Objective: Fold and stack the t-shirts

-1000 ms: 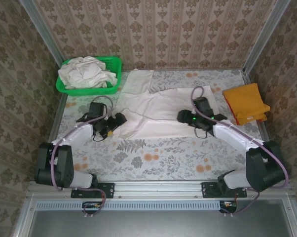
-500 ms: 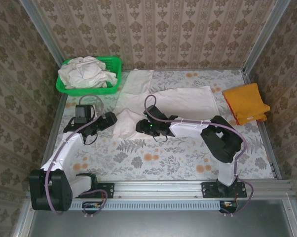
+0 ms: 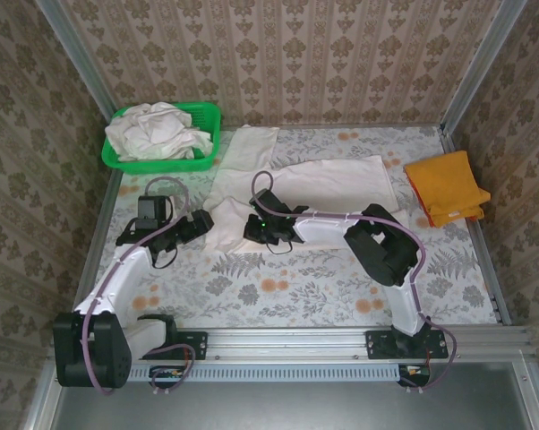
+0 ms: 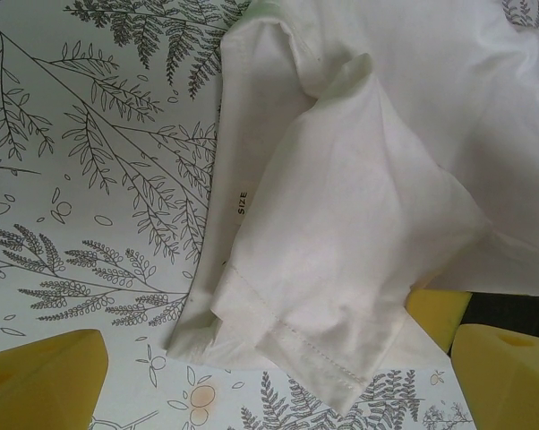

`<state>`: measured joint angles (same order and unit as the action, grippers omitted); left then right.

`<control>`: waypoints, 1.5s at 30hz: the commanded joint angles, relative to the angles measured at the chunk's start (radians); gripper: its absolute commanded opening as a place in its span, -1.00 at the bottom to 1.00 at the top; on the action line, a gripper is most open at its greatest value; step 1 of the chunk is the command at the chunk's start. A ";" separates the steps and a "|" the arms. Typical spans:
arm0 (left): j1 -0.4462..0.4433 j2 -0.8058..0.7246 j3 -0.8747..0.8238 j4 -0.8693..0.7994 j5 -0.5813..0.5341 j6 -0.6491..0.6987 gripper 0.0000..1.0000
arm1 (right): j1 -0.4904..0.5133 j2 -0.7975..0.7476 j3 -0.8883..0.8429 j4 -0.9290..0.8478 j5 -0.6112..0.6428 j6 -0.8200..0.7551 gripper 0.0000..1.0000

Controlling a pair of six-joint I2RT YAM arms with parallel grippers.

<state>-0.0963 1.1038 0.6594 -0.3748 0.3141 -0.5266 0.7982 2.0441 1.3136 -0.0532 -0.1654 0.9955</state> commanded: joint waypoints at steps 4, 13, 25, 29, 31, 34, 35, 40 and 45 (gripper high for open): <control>0.006 -0.015 -0.010 0.000 0.003 0.013 0.99 | -0.010 -0.028 0.047 -0.077 0.047 -0.057 -1.00; 0.006 -0.019 -0.018 0.011 0.003 0.000 1.00 | -0.033 -0.091 0.068 -0.161 0.139 -0.148 -1.00; 0.007 0.000 -0.017 0.034 0.015 -0.009 1.00 | -0.047 -0.077 0.097 -0.187 0.153 -0.215 -1.00; 0.006 0.008 -0.015 0.051 0.021 -0.014 0.99 | -0.047 -0.068 0.093 -0.186 0.164 -0.208 -0.54; 0.006 0.018 -0.005 0.069 0.036 -0.019 1.00 | -0.047 -0.089 0.082 -0.172 0.175 -0.222 -0.28; -0.007 0.048 0.016 0.109 0.060 -0.034 0.99 | -0.048 -0.137 0.056 -0.152 0.220 -0.249 0.07; -0.017 0.065 0.030 0.121 0.063 -0.038 1.00 | -0.053 -0.150 0.046 -0.149 0.236 -0.254 0.16; -0.088 0.184 0.102 0.180 0.065 -0.052 1.00 | -0.091 -0.142 0.004 -0.094 0.170 -0.170 0.26; -0.142 0.295 0.153 0.236 0.083 -0.097 0.81 | -0.127 -0.075 -0.007 0.012 0.077 -0.014 0.16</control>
<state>-0.2192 1.3621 0.7769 -0.1963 0.3691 -0.5854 0.6853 1.9335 1.3170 -0.1204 -0.0254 0.8700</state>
